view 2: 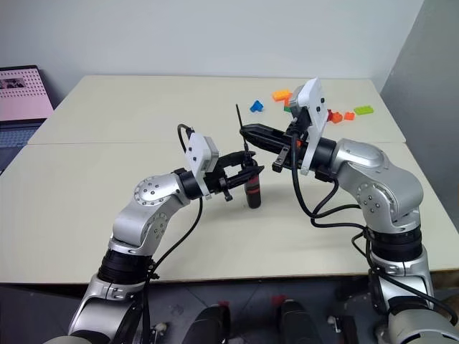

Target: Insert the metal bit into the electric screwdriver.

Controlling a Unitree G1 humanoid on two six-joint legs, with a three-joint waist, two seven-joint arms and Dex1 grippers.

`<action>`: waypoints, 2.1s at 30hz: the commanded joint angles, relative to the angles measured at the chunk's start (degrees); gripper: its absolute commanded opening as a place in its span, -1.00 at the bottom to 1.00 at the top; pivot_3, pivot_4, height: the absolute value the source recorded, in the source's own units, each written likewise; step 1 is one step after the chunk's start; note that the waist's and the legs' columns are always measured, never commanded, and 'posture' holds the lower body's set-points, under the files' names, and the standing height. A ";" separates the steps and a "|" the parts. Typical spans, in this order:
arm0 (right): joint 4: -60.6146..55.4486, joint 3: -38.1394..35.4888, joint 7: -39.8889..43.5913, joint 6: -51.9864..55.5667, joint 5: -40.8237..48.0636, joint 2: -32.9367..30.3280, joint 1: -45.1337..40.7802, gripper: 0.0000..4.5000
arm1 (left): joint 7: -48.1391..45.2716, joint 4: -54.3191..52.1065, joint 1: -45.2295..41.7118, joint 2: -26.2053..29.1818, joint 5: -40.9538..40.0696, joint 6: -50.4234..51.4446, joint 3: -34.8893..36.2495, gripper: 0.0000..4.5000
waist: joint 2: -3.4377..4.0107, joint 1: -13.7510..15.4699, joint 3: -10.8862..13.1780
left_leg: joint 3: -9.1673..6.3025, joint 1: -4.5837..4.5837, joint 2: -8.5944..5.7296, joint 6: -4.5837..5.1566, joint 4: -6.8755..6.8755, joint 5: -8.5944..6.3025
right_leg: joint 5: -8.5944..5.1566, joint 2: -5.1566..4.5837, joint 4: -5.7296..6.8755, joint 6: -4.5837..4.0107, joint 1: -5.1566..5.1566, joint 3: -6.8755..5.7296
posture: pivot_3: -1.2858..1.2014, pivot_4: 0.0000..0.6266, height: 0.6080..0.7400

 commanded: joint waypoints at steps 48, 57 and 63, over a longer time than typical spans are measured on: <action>-5.79 -6.03 13.90 -8.72 -10.48 -31.25 10.83 0.65 | -8.85 32.84 -29.37 14.79 34.07 -25.24 -20.20 -0.30 | -0.01 0.16 0.06 | 0.09 -0.30 -0.01 0.01 -0.15 -0.02 | -0.08 0.01 -0.33 0.02 -0.20 0.00 | 0.03 -0.52 1.00; -11.07 -1.99 15.73 -8.47 -10.90 -31.23 12.94 0.65 | -13.25 53.36 -33.75 5.82 42.31 -38.45 -28.31 -0.30 | -0.03 -0.07 0.07 | 0.10 -0.53 -0.01 0.02 -0.01 -0.02 | -0.10 0.01 -0.23 0.04 -0.40 0.02 | 0.03 -0.52 1.00; -10.77 -1.99 15.66 -8.32 -11.57 -30.52 13.63 0.65 | -12.96 60.52 -35.74 2.46 43.82 -40.49 -27.67 0.01 | -0.04 0.14 0.07 | 0.07 -0.53 -0.02 0.02 0.07 -0.02 | -0.08 0.01 -0.13 0.06 -0.38 0.01 | 0.03 -0.52 1.00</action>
